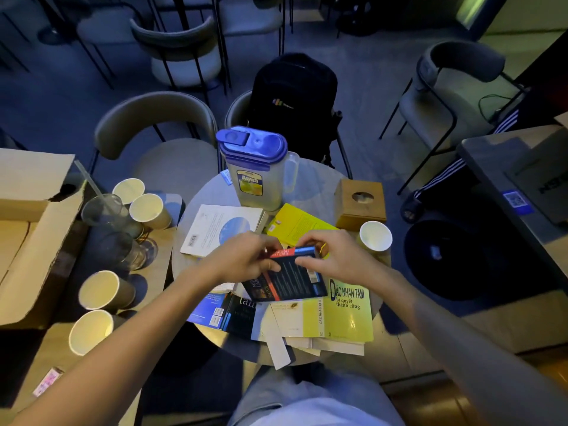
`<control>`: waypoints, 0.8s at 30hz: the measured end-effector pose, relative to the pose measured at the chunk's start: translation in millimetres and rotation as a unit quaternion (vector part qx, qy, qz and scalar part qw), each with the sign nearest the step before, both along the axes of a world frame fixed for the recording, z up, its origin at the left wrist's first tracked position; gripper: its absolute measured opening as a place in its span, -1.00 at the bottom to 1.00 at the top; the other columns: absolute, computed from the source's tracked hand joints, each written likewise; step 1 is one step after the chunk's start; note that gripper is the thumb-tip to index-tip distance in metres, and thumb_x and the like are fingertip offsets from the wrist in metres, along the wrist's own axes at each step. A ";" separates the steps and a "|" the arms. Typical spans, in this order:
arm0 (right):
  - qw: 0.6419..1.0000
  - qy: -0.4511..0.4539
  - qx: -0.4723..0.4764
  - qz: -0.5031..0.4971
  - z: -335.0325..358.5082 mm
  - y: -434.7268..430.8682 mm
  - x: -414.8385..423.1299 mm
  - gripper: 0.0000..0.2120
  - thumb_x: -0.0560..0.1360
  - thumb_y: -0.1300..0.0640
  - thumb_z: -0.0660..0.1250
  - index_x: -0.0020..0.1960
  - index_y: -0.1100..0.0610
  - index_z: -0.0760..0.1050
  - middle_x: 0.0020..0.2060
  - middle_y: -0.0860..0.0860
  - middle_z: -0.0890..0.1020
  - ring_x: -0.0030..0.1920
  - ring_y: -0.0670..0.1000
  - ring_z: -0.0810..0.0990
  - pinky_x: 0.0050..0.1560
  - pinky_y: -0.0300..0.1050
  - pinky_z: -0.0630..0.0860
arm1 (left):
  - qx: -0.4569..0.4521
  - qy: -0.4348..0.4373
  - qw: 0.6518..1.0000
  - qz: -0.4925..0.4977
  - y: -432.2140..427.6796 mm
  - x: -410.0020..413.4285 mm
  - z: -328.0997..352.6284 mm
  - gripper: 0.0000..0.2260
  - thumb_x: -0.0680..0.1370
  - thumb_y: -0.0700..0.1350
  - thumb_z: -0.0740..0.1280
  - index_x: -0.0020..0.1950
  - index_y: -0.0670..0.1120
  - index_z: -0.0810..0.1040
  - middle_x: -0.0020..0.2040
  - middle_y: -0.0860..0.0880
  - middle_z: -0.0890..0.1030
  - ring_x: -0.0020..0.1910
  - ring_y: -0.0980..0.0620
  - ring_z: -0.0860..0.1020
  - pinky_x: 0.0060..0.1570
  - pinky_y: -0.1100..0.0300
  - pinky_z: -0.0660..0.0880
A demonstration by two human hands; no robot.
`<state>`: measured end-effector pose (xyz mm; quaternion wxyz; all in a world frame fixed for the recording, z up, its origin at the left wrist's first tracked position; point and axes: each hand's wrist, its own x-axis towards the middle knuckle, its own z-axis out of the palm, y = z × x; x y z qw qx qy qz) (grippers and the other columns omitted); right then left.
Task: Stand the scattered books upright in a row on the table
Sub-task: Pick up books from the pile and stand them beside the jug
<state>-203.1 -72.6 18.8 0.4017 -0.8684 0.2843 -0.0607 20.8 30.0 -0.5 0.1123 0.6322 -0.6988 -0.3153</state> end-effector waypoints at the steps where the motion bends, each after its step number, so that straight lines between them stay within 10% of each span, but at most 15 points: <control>1: 0.999 -0.015 0.035 -0.015 5.5 -4.0 0.9 -0.73 0.48 -0.05 0.48 0.13 0.03 0.60 -0.04 -0.09 0.69 -0.06 -0.12 0.64 -0.08 -0.09 0.61 | -0.003 0.044 0.999 0.027 -0.4 2.4 4.3 -0.82 0.53 0.00 0.40 0.12 0.05 0.57 -0.04 0.06 0.68 -0.08 0.09 0.63 -0.07 0.03 0.59; 8: 0.999 -0.007 0.046 -0.021 21.0 -40.5 5.4 -0.77 0.52 0.08 0.47 0.14 -0.01 0.52 -0.02 -0.12 0.67 0.00 -0.16 0.64 -0.04 -0.15 0.58 | -0.088 0.194 0.964 0.162 -15.6 -1.8 13.7 -0.82 0.52 -0.03 0.41 0.07 -0.03 0.54 -0.01 0.04 0.67 -0.08 0.06 0.64 -0.03 0.00 0.59; 17: 0.953 0.063 -0.295 0.030 47.2 -125.0 35.4 -0.74 0.46 0.23 0.44 0.09 -0.04 0.58 0.02 -0.04 0.60 0.12 0.06 0.48 -0.14 0.13 0.53 | -0.176 0.129 0.941 0.259 -79.7 -33.7 10.9 -0.76 0.41 -0.01 0.43 -0.19 0.04 0.35 -0.27 0.09 0.58 -0.25 0.08 0.59 -0.27 0.09 0.54; 21: 0.920 0.132 -0.366 0.055 49.3 -148.6 57.1 -0.67 0.45 0.26 0.46 0.13 -0.06 0.65 0.23 -0.07 0.59 0.30 0.05 0.43 0.00 0.03 0.50 | -0.172 0.069 0.938 0.291 -112.8 -55.9 2.7 -0.79 0.47 -0.03 0.37 -0.15 -0.02 0.34 -0.23 -0.01 0.49 -0.25 -0.06 0.50 -0.33 0.13 0.28; 24: 0.893 0.177 -0.405 0.083 41.8 -159.0 68.6 -0.65 0.48 0.26 0.41 0.17 -0.08 0.65 0.35 0.00 0.52 0.35 0.14 0.40 0.11 0.09 0.47 | -0.125 0.033 0.942 0.310 -133.1 -67.2 -10.2 -0.75 0.52 0.03 0.33 0.08 -0.09 0.44 -0.06 -0.14 0.59 -0.11 -0.19 0.58 -0.19 0.03 0.48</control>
